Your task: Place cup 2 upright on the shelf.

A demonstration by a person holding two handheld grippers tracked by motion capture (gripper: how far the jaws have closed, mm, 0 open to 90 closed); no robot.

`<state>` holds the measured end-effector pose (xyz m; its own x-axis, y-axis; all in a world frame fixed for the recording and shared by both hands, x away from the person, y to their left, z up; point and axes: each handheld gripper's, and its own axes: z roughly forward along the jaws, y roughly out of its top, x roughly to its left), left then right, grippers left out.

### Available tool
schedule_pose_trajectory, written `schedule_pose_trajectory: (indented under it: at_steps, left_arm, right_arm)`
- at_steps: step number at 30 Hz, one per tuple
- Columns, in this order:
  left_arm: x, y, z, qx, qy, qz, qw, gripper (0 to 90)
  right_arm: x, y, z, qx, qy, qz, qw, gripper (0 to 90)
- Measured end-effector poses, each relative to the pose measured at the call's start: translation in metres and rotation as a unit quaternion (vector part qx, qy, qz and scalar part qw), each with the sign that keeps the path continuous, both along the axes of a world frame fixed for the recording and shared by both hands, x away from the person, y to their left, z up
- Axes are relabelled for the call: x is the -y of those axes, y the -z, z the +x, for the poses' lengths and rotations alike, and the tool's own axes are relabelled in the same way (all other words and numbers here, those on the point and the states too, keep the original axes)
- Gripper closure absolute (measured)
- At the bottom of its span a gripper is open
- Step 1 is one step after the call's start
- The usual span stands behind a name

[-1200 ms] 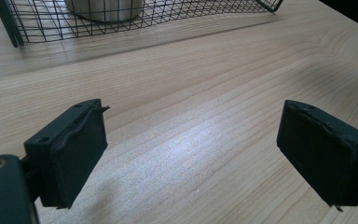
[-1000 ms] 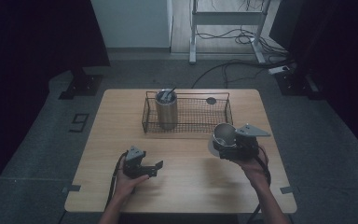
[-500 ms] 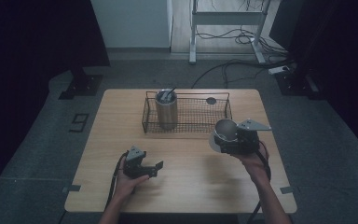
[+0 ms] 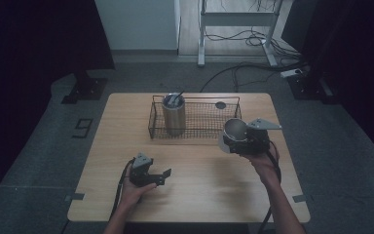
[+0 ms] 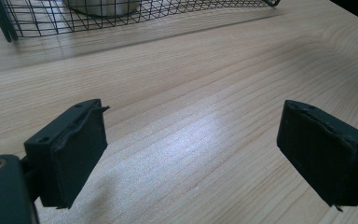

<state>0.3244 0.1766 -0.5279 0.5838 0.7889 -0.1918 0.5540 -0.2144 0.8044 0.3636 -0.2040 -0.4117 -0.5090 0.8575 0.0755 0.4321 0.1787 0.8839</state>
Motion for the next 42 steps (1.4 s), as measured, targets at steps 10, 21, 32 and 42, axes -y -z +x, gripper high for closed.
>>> schedule_pose_trajectory:
  at_steps: [10,21,32,42]
  left_arm:
    - [-0.002,-0.001,0.000,0.001,-0.001,-0.002,1.0000,8.3]
    - [-0.001,-0.001,0.000,0.001,-0.001,-0.001,1.0000,8.3]
    - [-0.001,-0.001,-0.001,0.000,-0.001,-0.001,1.0000,8.3]
    - [0.000,0.000,-0.001,0.000,-0.002,-0.001,1.0000,8.3]
  right_arm:
    - [-0.002,-0.006,0.013,0.000,-0.004,-0.004,1.0000,6.9]
    - [0.000,-0.009,0.025,-0.005,0.004,-0.004,1.0000,6.8]
    - [0.006,-0.010,0.040,-0.013,0.015,-0.005,0.9998,6.9]
    - [0.003,-0.007,0.050,-0.020,0.018,-0.010,0.9996,6.9]
